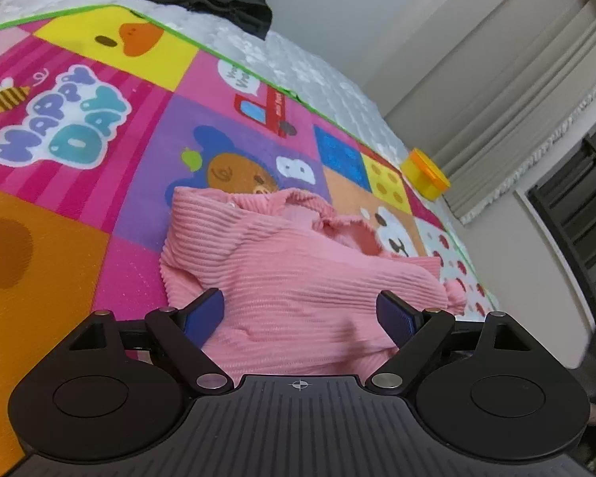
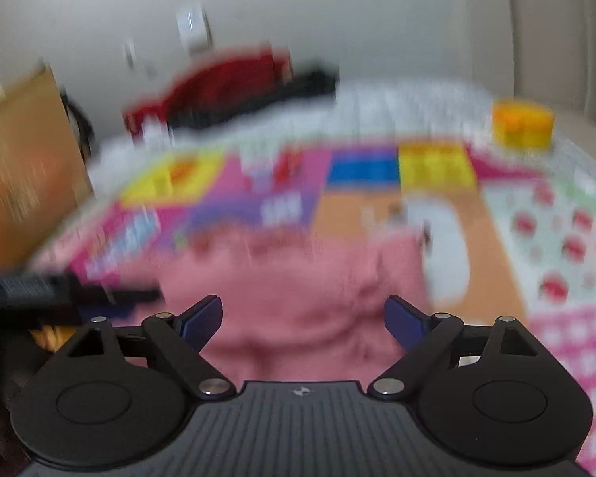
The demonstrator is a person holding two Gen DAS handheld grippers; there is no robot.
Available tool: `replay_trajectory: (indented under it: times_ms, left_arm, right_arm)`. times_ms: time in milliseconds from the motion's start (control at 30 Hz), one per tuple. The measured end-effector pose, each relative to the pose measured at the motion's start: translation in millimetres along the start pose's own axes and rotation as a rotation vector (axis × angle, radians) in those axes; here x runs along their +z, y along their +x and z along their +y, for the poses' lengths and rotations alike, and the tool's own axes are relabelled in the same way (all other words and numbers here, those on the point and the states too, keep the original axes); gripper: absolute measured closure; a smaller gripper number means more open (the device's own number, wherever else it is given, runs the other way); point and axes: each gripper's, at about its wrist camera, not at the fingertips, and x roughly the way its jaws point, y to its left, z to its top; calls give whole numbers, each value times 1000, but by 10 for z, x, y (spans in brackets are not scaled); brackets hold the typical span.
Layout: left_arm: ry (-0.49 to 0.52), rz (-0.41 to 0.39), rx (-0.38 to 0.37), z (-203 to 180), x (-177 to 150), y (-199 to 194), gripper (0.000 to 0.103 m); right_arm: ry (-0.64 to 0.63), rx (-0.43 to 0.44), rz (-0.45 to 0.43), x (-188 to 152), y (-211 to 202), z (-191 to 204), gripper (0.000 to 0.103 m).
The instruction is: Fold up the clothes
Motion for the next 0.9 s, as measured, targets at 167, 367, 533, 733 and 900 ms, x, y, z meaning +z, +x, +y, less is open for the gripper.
replay_trajectory:
  times_ms: [167, 367, 533, 733, 900]
  left_arm:
    - [5, 3, 4, -19, -2, 10, 14]
    - [-1, 6, -2, -15, 4, 3, 13]
    - [-2, 8, -4, -19, 2, 14, 12]
    - [15, 10, 9, -45, -10, 19, 12]
    - [27, 11, 18, -60, -21, 20, 12]
  right_arm:
    - [33, 1, -68, 87, -107, -41, 47]
    - [95, -33, 71, -37, 194, -195, 52]
    - [30, -55, 77, -78, 218, -128, 47]
    - [32, -49, 81, -71, 200, -142, 46]
    - [16, -53, 56, -28, 126, -115, 44]
